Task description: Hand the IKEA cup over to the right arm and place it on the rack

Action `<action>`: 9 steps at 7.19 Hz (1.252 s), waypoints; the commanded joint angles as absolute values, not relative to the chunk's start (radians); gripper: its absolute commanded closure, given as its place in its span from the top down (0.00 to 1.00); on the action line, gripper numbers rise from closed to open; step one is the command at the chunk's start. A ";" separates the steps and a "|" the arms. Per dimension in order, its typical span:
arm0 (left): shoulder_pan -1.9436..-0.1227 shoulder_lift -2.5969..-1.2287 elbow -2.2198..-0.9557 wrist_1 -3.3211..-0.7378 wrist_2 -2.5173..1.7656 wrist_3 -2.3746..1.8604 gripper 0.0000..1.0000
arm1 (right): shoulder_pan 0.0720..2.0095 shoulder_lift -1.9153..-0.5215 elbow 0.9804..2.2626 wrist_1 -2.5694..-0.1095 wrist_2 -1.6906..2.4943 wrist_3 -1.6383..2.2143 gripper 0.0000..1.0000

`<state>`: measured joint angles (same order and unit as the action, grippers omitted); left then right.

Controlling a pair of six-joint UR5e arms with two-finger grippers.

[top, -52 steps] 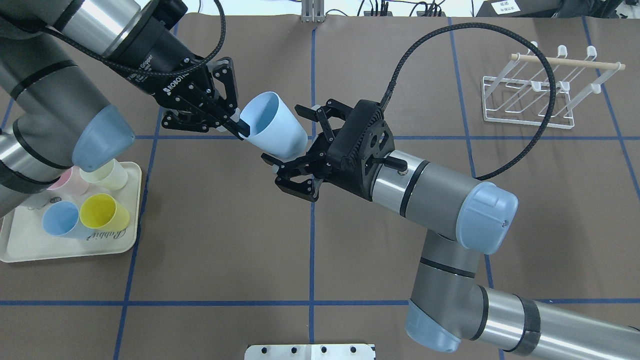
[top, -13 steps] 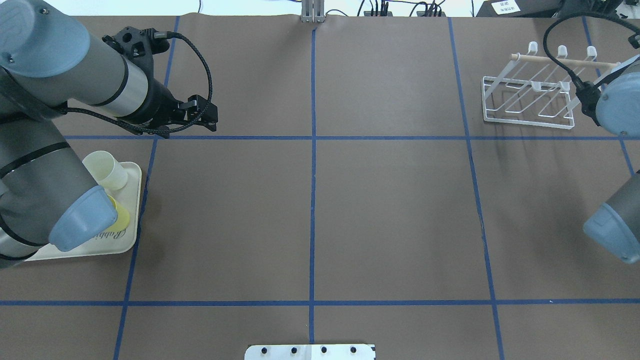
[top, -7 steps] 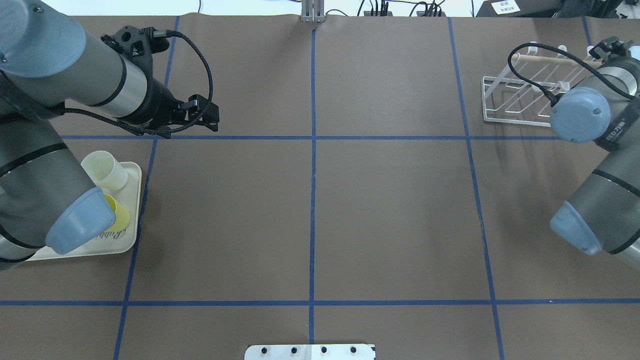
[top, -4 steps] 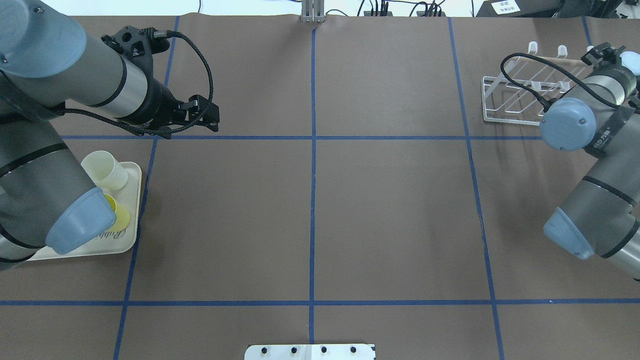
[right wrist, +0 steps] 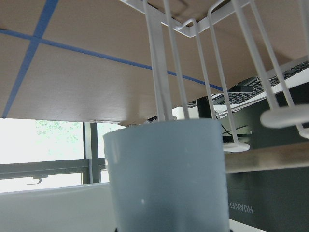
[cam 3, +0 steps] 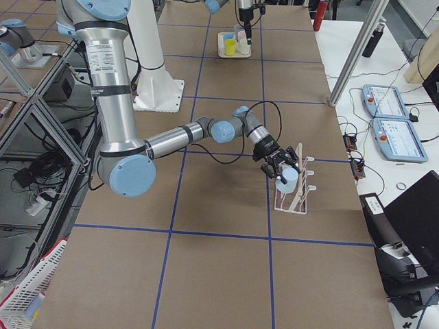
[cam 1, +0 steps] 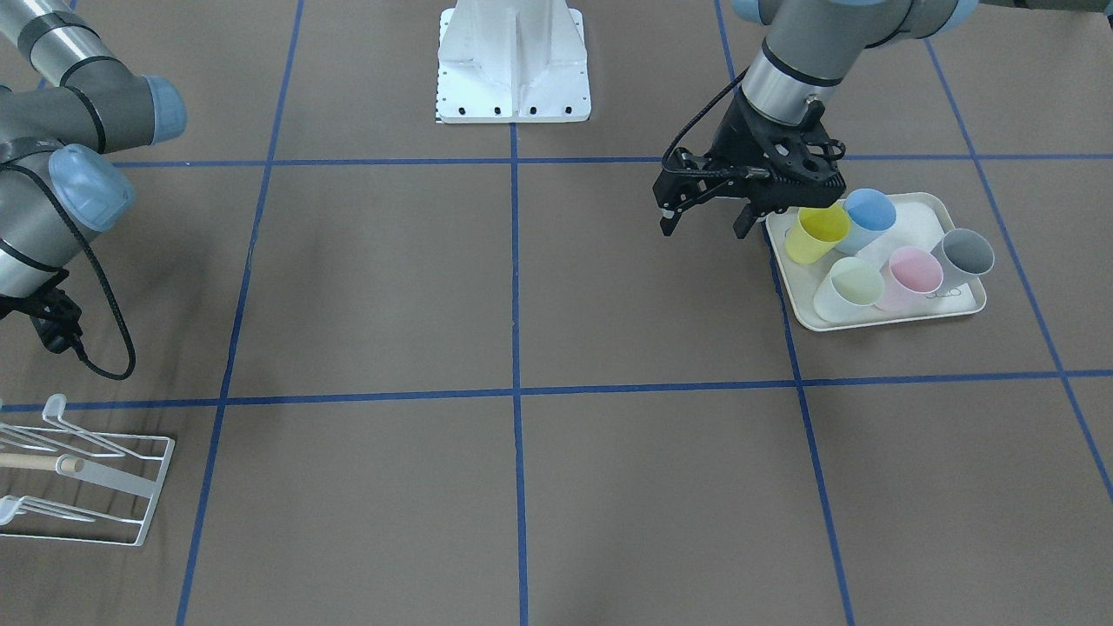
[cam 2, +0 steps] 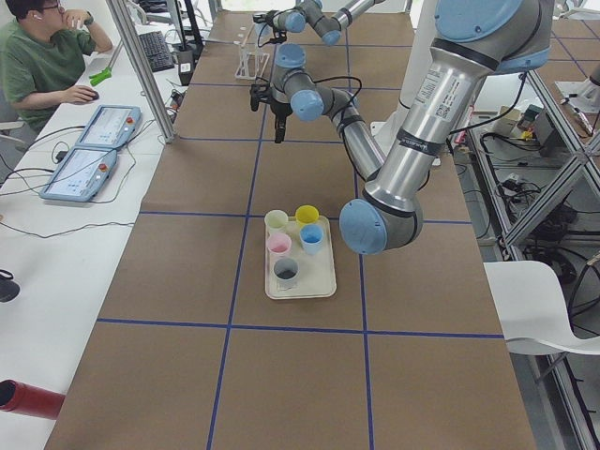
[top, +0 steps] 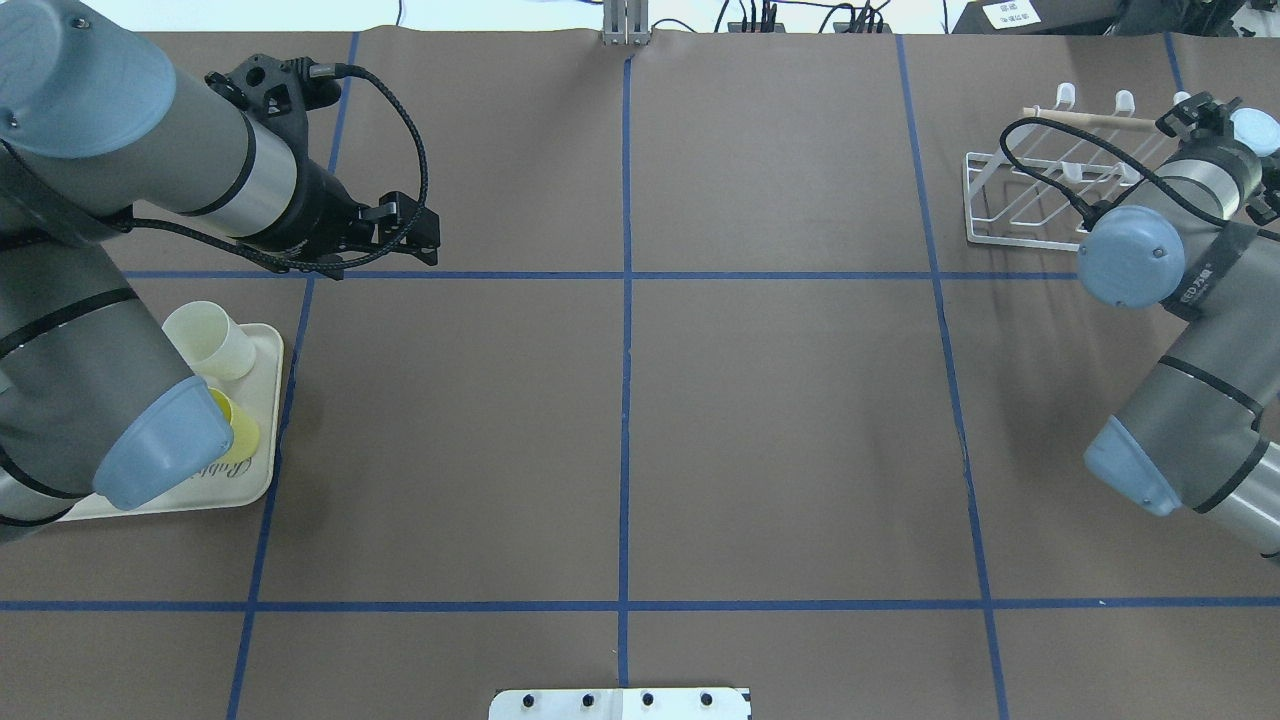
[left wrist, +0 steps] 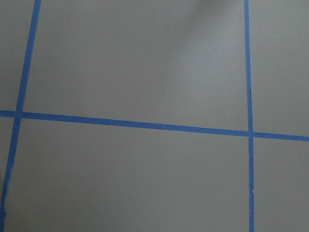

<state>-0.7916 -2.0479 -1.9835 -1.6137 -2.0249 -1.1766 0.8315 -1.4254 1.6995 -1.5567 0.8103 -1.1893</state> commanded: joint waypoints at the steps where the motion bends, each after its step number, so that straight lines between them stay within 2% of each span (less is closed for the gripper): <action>1: -0.790 -2.048 -1.983 -1.614 -2.025 -1.177 1.00 | 0.830 -1.424 1.684 -1.536 0.810 -1.187 0.00; 2: -0.787 -2.048 -1.983 -1.614 -2.023 -1.177 1.00 | 0.825 -1.424 1.681 -1.537 0.810 -1.190 0.00; 3: -0.787 -2.048 -1.983 -1.614 -2.023 -1.177 1.00 | 0.819 -1.422 1.675 -1.537 0.810 -1.192 0.06; 9: -0.787 -2.048 -1.983 -1.615 -2.023 -1.178 1.00 | 0.805 -1.419 1.637 -1.534 0.793 -1.192 0.24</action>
<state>-0.7869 -2.0479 -1.9834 -1.6148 -2.0230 -1.1773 0.8063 -1.4190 1.6456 -1.5351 0.7987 -1.1917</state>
